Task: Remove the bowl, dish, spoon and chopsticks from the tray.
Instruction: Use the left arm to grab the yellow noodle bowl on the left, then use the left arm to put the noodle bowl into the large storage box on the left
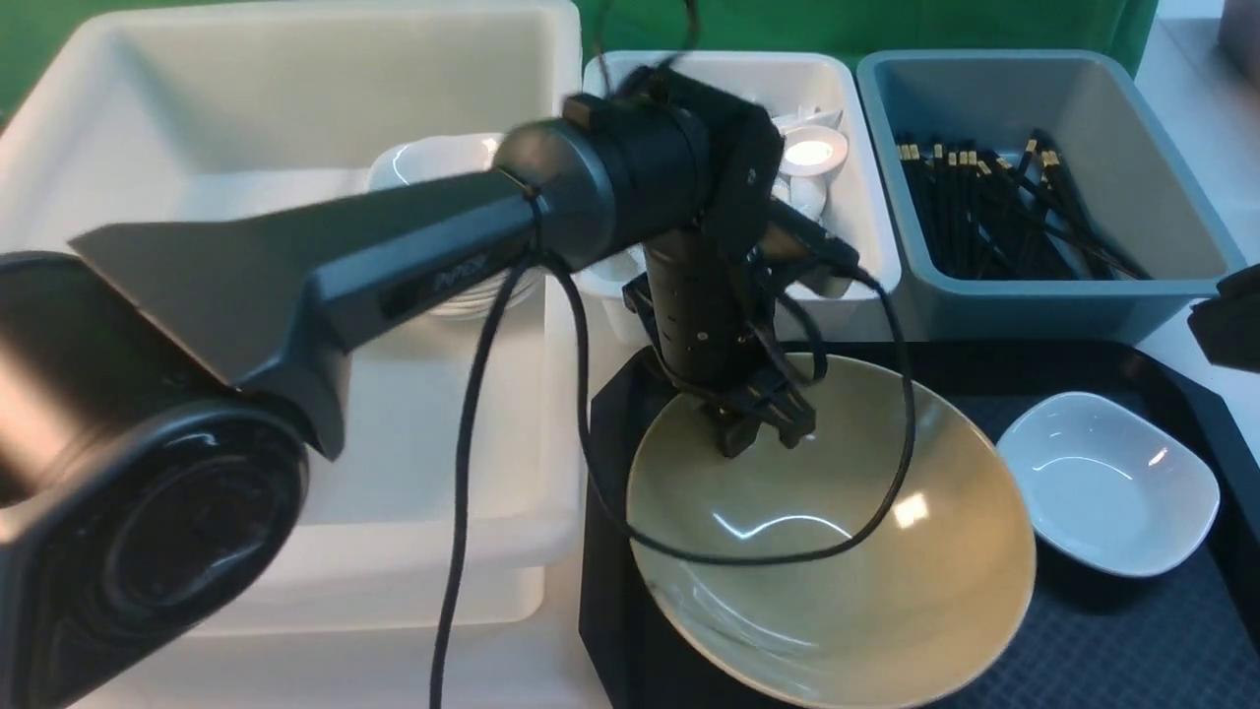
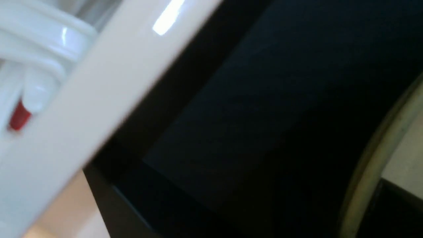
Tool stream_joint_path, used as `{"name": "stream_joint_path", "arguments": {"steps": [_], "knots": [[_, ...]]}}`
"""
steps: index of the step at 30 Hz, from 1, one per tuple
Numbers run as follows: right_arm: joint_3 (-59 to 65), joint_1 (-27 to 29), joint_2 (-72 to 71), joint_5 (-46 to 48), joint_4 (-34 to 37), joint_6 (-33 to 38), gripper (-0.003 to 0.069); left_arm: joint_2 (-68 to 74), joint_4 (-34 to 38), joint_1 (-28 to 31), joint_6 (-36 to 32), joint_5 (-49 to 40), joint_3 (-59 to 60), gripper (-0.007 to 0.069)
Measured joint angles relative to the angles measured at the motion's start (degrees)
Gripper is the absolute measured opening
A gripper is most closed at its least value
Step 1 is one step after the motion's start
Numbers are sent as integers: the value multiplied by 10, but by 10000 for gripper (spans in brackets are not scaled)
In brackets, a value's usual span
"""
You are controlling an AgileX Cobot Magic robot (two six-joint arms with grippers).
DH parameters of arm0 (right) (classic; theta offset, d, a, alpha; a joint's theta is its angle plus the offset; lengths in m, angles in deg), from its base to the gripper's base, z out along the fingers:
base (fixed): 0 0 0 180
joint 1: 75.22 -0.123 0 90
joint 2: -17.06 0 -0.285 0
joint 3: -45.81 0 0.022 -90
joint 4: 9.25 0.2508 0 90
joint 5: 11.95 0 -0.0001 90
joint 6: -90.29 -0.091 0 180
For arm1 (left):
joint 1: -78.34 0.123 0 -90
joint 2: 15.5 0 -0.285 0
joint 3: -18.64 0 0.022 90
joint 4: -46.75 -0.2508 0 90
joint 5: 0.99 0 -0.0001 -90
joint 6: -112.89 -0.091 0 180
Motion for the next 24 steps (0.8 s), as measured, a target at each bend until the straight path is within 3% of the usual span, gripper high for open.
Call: {"name": "stream_joint_path", "arguments": {"steps": [4,6,9,13,16,17,18,19,22,23,24], "knots": [[0,0,0,-3,1,0,178,-43,13,-4,2,-25,-18,29],[0,0,0,-2,9,1,160,-86,17,0,0,-31,-29,4],[-3,0,1,-1,40,24,110,-142,12,19,-9,-34,-33,8],[-26,-13,12,2,95,63,45,-231,66,96,-9,-59,-35,4],[-70,-57,36,2,128,81,34,-315,116,207,-1,-70,-22,1],[-73,-60,37,2,128,82,34,-315,118,215,0,-70,-20,1],[-91,-91,48,1,132,86,34,-358,133,290,3,-68,7,1],[-94,-94,51,0,133,87,34,-363,137,299,3,-68,15,1],[-121,-152,72,-18,139,91,34,-450,159,483,3,-67,115,1],[-121,-157,73,-20,139,92,34,-454,162,492,2,-66,120,1],[-125,-167,78,-26,139,95,34,-477,171,549,0,-64,157,2]]}}
